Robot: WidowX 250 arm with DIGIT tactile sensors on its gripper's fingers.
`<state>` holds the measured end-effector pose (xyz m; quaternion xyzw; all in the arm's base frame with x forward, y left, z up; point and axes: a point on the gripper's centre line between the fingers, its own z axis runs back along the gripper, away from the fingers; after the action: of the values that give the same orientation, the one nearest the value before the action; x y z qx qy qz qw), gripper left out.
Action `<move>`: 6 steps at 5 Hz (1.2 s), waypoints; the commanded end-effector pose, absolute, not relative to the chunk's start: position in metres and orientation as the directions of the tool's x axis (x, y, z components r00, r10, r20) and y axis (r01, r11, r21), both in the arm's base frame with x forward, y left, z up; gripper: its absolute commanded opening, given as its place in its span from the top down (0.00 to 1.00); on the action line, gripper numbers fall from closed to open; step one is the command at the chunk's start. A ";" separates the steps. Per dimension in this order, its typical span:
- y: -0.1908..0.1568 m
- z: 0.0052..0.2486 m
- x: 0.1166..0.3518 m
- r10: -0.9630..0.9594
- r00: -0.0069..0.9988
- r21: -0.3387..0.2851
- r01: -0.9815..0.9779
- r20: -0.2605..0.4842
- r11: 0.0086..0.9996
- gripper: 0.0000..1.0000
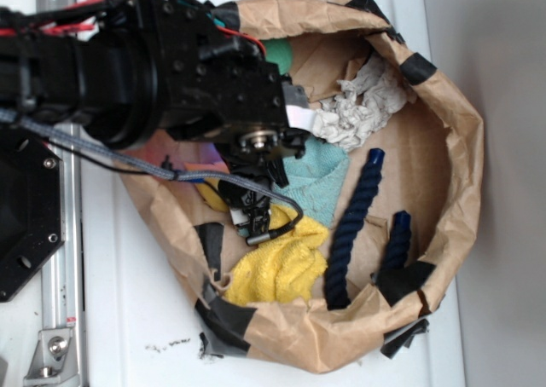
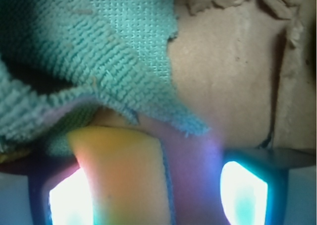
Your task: Grab the green sponge.
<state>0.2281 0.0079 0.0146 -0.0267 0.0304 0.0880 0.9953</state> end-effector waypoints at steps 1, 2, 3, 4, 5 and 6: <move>-0.030 0.004 0.210 0.051 0.994 -0.087 -0.060 -0.098 0.994 1.00; -0.024 0.007 0.212 0.075 0.994 -0.096 -0.082 -0.082 0.992 1.00; -0.026 0.011 0.214 0.067 0.995 -0.075 -0.073 -0.079 0.995 1.00; -0.028 0.018 0.215 0.060 0.995 -0.053 -0.065 -0.076 0.997 1.00; -0.027 0.030 0.217 0.066 0.996 -0.052 -0.069 -0.055 0.996 1.00; -0.019 0.076 0.218 0.088 0.996 0.014 -0.088 0.002 0.996 1.00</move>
<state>0.2181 -0.0146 0.0666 0.0077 0.0237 0.0546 0.9982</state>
